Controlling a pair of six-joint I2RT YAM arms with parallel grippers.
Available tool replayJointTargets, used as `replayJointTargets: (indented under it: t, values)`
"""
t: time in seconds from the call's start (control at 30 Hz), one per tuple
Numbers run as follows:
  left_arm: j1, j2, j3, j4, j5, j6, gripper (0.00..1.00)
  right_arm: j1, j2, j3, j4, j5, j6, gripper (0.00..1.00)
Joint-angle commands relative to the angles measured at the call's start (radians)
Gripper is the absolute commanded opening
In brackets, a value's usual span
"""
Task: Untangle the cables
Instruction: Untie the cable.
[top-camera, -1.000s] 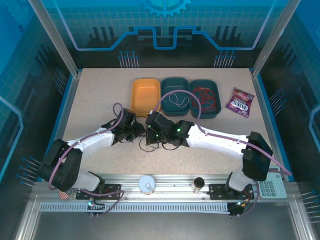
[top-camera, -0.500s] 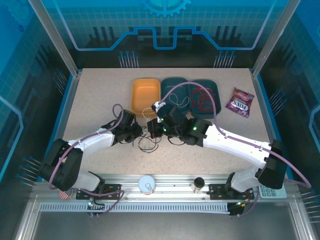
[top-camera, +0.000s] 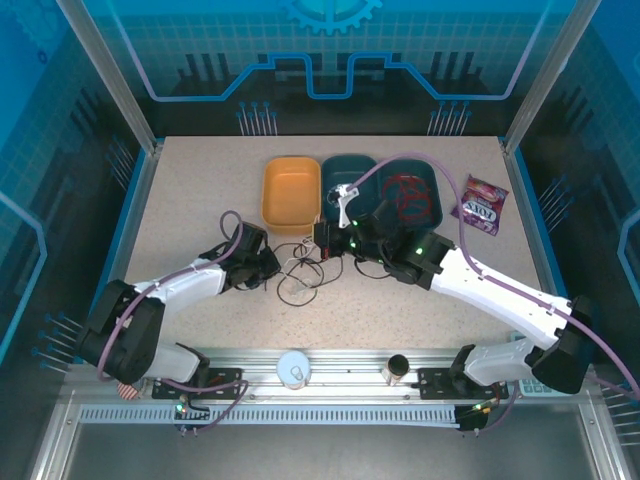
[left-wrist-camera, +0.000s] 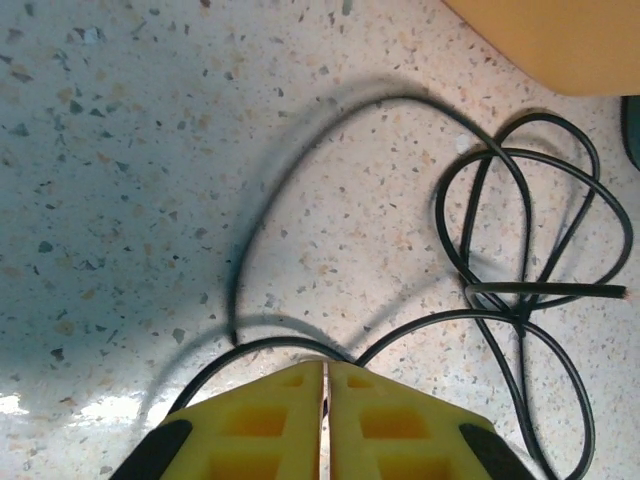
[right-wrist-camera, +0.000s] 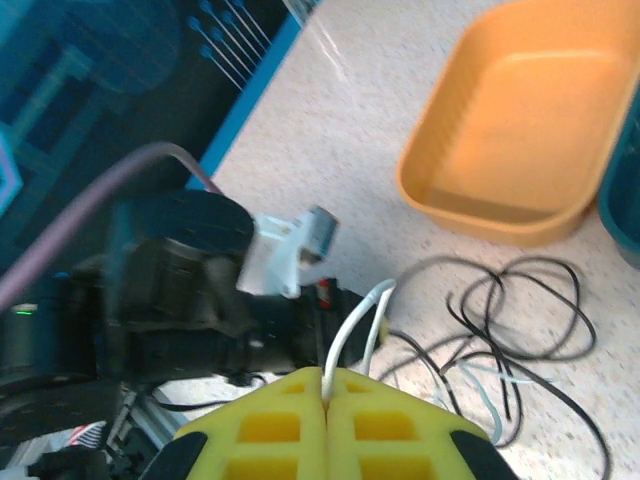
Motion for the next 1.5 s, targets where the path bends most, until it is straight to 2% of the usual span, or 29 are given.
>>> replayJointTargets:
  t: [0.0,0.37,0.63,0.87,1.13,1.2,1.3,1.47]
  values:
    - [0.012,-0.048,0.006,-0.044,-0.005,0.037,0.11,-0.018,0.025,-0.027,-0.052,-0.015,0.046,0.00]
    - [0.015,-0.136,-0.008,-0.082,-0.027,0.069,0.16,-0.039,0.008,0.048,-0.106,-0.065,0.003,0.00]
    - [0.015,-0.180,-0.010,-0.100,-0.033,0.083,0.23,-0.080,-0.024,0.207,-0.178,-0.116,-0.081,0.00]
    - [0.019,-0.235,-0.014,-0.117,-0.039,0.093,0.43,-0.115,-0.024,0.376,-0.274,-0.084,-0.158,0.00]
    - [0.018,-0.322,-0.046,-0.085,-0.024,0.138,0.75,-0.139,0.006,0.500,-0.316,-0.040,-0.201,0.00]
    - [0.019,-0.344,-0.063,-0.039,0.019,0.175,0.82,-0.143,0.019,0.541,-0.346,-0.025,-0.209,0.00]
    - [0.017,-0.384,-0.124,0.122,0.158,0.289,0.88,-0.144,0.019,0.559,-0.351,-0.017,-0.216,0.00]
    - [0.015,-0.484,-0.283,0.444,0.287,0.380,0.86,-0.143,0.019,0.565,-0.362,0.013,-0.202,0.00]
